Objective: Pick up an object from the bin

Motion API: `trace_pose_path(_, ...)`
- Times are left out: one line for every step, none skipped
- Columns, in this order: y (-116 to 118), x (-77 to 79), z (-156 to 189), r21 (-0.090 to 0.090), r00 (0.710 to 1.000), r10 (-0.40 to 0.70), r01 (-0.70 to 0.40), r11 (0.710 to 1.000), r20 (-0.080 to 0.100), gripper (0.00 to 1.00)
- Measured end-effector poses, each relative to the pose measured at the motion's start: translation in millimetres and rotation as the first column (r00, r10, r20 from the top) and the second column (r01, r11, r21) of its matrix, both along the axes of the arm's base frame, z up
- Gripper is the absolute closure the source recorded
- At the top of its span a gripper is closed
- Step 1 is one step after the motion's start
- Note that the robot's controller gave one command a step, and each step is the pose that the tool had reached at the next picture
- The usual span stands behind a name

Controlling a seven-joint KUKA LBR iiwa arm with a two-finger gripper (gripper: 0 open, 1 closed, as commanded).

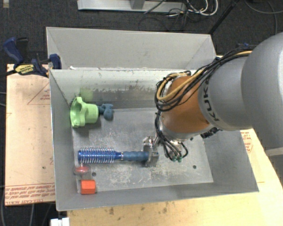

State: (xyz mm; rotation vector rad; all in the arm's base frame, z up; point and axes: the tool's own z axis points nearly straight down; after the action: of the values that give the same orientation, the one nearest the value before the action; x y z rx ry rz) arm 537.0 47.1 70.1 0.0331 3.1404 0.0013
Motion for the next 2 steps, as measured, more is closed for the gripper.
trace_pose_path(-1,9.4,59,0.002,0.999,-0.043,0.043,0.999,0.007,1.00)
trace_pose_path(-9,3.8,83,0.001,0.999,-0.053,0.053,0.999,0.003,1.00)
